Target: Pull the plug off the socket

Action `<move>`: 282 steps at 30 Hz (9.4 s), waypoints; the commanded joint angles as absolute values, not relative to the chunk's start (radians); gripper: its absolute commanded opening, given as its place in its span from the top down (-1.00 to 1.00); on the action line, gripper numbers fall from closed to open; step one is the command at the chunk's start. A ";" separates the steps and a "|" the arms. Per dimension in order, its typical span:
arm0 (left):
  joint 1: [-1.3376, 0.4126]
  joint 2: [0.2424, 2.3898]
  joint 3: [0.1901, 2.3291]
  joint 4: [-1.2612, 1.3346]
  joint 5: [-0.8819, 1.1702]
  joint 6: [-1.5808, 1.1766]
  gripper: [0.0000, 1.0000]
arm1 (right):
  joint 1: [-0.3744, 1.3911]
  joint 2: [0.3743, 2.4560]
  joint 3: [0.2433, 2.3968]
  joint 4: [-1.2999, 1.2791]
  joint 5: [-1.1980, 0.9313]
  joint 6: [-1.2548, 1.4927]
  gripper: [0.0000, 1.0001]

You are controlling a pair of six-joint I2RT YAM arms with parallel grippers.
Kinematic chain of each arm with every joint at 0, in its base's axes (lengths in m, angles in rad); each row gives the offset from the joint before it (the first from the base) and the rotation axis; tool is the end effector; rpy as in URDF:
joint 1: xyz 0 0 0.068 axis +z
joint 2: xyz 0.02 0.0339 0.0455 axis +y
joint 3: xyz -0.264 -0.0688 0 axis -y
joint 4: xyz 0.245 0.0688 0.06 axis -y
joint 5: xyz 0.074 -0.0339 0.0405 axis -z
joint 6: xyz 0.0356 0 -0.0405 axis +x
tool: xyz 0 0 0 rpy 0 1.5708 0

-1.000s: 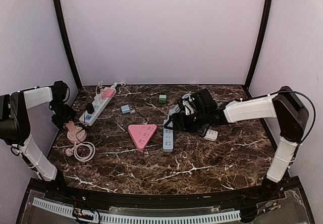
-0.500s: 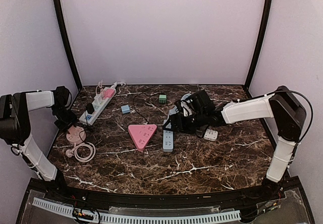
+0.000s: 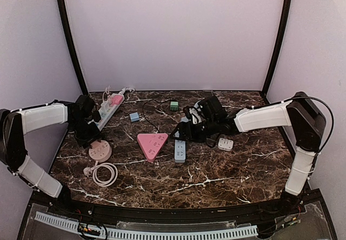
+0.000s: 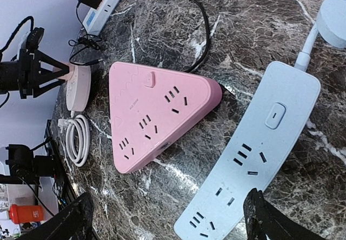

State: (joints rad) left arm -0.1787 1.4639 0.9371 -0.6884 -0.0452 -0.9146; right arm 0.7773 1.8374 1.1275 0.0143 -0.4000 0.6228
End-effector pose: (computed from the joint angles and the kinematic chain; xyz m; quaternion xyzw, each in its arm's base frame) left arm 0.2679 -0.0468 0.2020 -0.3577 0.9167 -0.0729 0.1626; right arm 0.2729 0.2879 0.1856 -0.1524 0.8786 0.4052 0.2017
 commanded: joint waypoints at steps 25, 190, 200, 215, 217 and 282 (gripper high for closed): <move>-0.623 1.264 0.849 -0.340 0.126 -1.025 0.47 | 1.000 2.162 1.560 0.017 -0.501 0.610 -0.72; -0.289 1.638 1.143 -0.322 0.360 -0.850 0.83 | 0.920 1.842 1.397 -0.187 -0.260 0.550 -0.91; -0.287 1.824 1.102 -0.082 0.517 -1.049 0.83 | 0.884 1.705 1.254 -0.209 -0.187 0.540 -0.92; -0.286 1.898 1.073 0.011 0.570 -1.144 0.45 | 0.874 1.729 1.252 -0.210 -0.197 0.525 -0.93; -0.285 1.894 1.080 -0.010 0.559 -1.129 0.33 | 0.874 1.733 1.253 -0.209 -0.197 0.522 -0.93; -0.011 1.968 1.627 -0.664 -0.033 -0.209 -0.13 | 0.874 1.753 1.216 -0.166 -0.254 0.477 -0.94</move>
